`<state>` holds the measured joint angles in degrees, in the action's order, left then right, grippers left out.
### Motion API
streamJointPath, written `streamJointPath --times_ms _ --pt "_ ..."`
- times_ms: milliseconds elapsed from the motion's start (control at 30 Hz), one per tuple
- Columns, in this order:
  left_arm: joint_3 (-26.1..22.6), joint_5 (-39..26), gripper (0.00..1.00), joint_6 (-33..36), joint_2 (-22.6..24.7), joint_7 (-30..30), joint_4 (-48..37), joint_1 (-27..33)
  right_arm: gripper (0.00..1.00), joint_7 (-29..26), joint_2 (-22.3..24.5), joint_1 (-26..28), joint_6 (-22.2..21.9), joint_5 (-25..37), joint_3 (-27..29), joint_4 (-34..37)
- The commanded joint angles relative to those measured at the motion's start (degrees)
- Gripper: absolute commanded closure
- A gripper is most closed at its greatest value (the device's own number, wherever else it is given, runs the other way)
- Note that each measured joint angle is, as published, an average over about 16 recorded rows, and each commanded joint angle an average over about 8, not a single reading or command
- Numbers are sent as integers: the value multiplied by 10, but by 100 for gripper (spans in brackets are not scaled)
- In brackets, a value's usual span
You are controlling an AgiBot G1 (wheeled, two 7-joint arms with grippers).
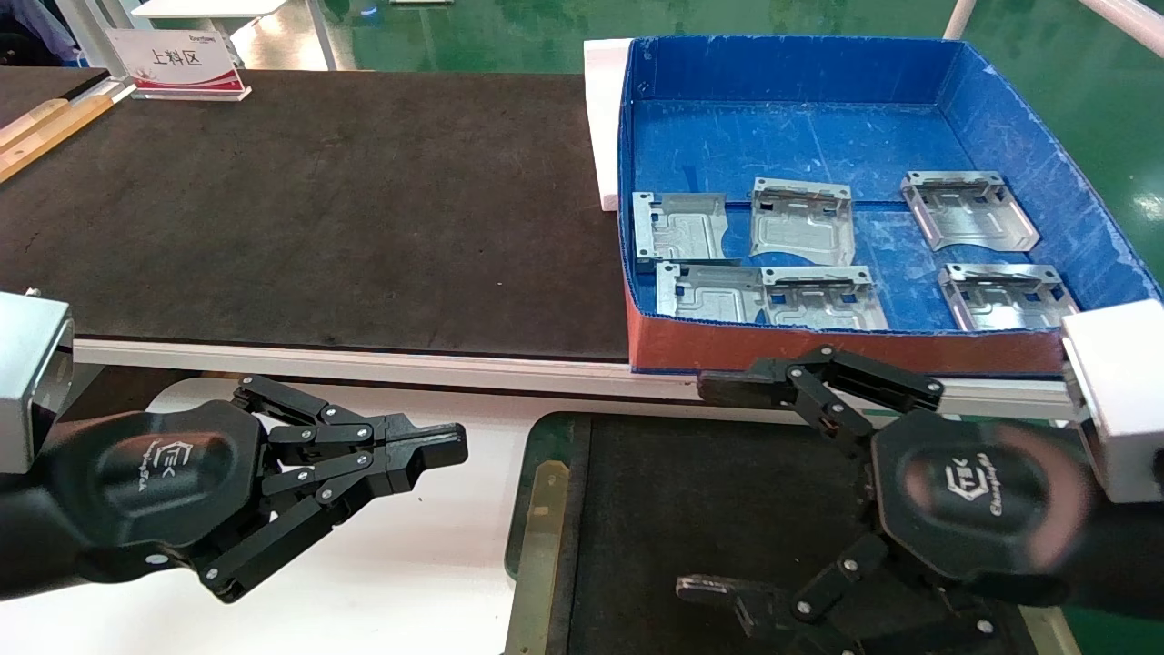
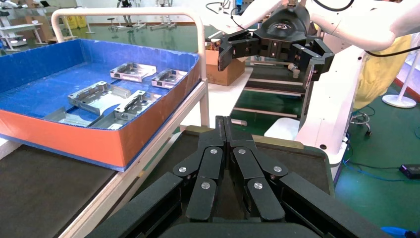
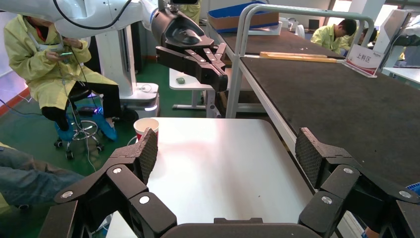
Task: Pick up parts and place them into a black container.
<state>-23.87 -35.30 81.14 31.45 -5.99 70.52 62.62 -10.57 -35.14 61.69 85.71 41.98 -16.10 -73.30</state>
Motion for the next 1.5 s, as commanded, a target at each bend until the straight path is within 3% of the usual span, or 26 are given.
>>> streamJointPath --times_ms 33,300,1500 --pt "0 0 100 0 0 0 0 0 0 0 0 0 0 0 0 0" --pt "0 0 2 0 0 0 0 0 0 0 0 0 0 0 0 0" --pt "0 0 0 0 0 0 0 0 0 0 0 0 0 0 0 0"
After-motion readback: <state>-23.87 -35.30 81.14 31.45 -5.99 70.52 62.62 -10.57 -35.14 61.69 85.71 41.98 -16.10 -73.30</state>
